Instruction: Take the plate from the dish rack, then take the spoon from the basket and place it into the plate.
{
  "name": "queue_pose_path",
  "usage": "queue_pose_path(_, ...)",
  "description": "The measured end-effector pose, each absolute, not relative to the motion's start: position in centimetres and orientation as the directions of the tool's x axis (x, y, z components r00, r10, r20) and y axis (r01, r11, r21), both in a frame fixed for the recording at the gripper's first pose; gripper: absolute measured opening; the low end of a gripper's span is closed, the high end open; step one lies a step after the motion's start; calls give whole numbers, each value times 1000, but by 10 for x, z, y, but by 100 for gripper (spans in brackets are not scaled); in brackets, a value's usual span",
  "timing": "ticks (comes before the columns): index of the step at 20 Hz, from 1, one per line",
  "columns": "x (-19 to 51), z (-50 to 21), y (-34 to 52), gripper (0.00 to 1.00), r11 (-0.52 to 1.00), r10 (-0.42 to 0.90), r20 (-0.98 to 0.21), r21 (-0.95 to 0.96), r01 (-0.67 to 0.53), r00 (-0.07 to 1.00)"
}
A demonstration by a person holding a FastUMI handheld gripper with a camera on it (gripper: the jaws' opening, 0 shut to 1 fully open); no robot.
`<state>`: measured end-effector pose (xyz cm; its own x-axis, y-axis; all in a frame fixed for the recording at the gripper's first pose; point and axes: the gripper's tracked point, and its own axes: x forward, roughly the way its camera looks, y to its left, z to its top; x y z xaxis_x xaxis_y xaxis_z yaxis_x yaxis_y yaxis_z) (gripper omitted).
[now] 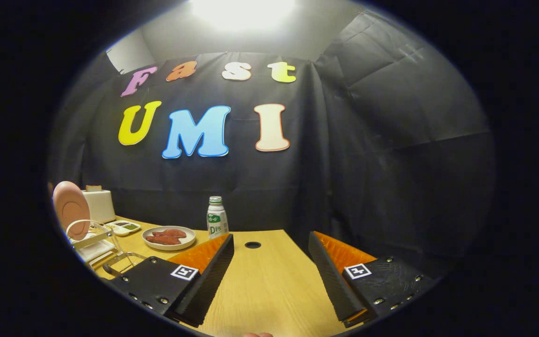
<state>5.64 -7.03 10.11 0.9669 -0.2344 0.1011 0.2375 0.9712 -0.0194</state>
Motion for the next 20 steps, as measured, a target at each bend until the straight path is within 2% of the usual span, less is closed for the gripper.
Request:
queue_pose_path(2, 36, 123, -71, 98, 964, -260, 99, -39, 265, 961)
queue_pose_path(5, 8, 152, -55, 98, 968, -236, 95, -61, 242, 967)
queue_pose_path(14, -45, 225, 64, 98, 999, 1, 79, -42, 3, 997)
queue_pose_path(20, -31, 236, 174, 98, 998, 63, 47, 18, -64, 997)
